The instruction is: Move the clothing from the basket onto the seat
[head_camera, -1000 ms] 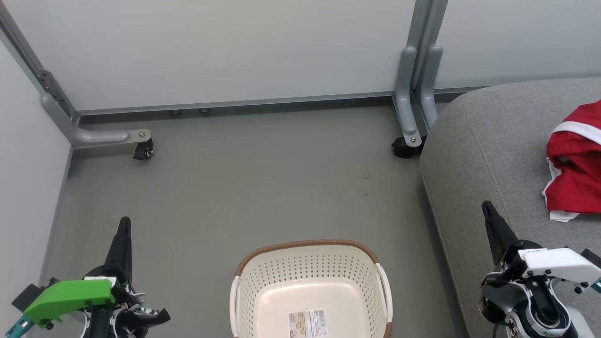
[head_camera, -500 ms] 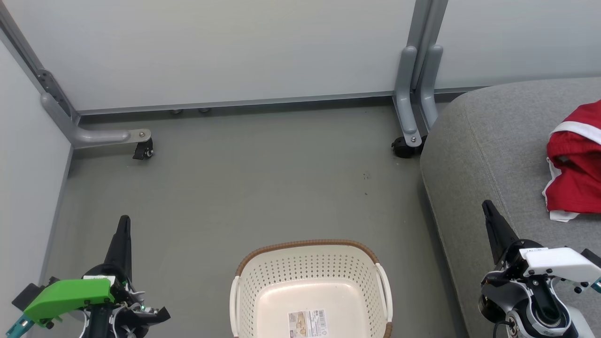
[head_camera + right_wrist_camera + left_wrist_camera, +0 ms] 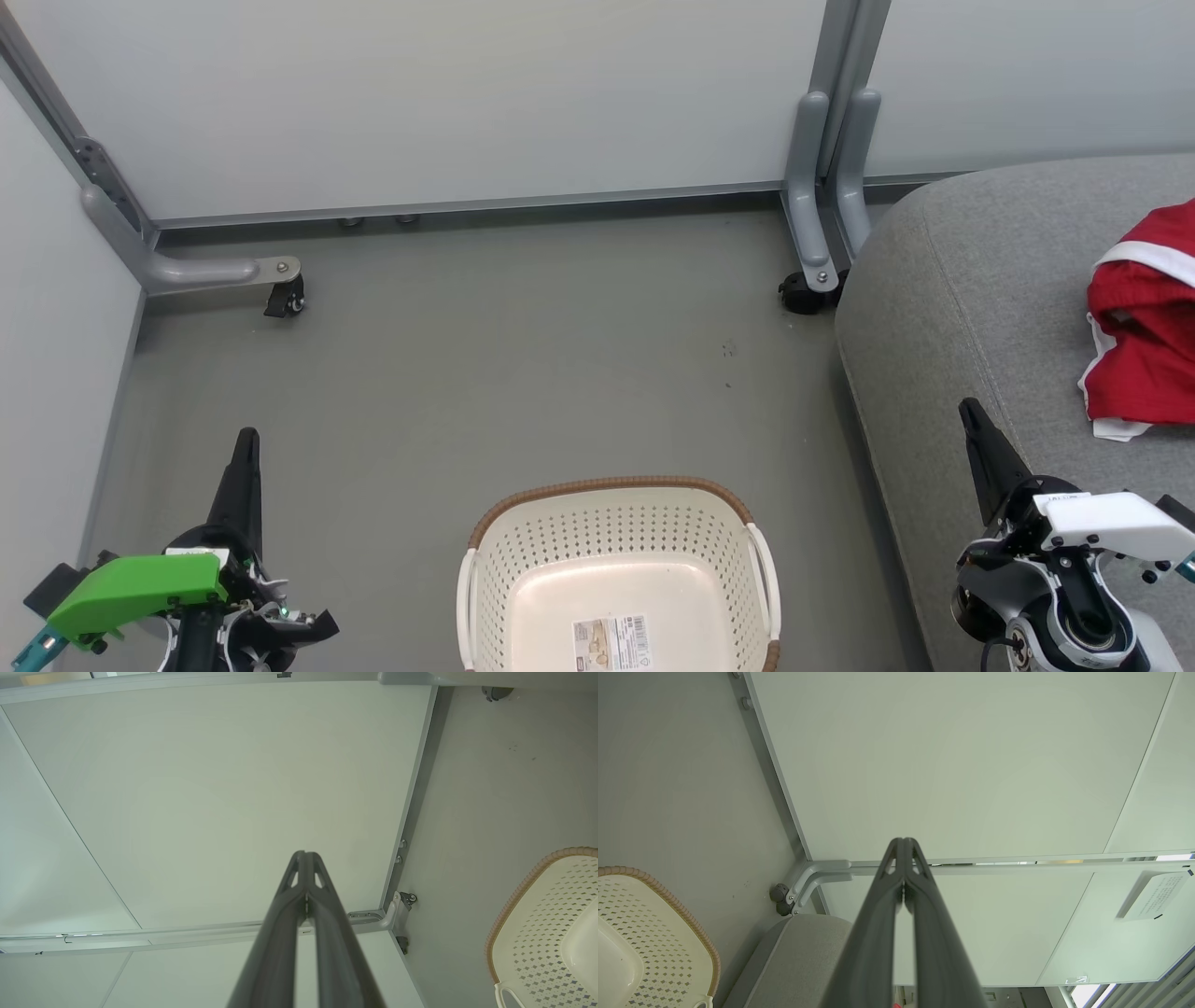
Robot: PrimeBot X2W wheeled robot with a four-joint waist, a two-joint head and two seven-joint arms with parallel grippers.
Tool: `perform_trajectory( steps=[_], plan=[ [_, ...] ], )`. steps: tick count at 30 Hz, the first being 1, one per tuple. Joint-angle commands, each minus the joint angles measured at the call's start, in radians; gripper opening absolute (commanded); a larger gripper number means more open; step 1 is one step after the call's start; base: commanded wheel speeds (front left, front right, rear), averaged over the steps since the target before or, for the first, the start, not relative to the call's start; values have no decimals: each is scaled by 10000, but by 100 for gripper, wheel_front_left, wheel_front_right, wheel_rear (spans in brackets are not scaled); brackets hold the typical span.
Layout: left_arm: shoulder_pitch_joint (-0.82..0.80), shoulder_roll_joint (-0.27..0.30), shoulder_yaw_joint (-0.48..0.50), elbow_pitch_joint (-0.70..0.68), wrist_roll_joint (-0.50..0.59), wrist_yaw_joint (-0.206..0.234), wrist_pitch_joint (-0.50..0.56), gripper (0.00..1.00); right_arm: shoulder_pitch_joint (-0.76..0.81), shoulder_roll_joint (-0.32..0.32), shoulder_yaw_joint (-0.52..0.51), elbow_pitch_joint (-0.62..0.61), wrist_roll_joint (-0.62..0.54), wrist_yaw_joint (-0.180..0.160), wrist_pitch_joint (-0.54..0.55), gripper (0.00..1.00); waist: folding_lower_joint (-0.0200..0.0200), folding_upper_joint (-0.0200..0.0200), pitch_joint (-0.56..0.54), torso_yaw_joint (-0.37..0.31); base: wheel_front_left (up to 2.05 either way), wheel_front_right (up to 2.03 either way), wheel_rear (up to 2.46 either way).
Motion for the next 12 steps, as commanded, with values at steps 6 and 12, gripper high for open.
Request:
perform_trajectory(
  steps=[6,12],
  plan=[
    [-114,1,24,13,-31,-44,37,0,-80,23,-45,27,-66,7,54,0,0,0,0,0,0,0,0],
    [-114,1,24,13,-32,-44,37,0,-82,37,-64,28,-79,7,79,0,0,0,0,0,0,0,0]
  ],
)
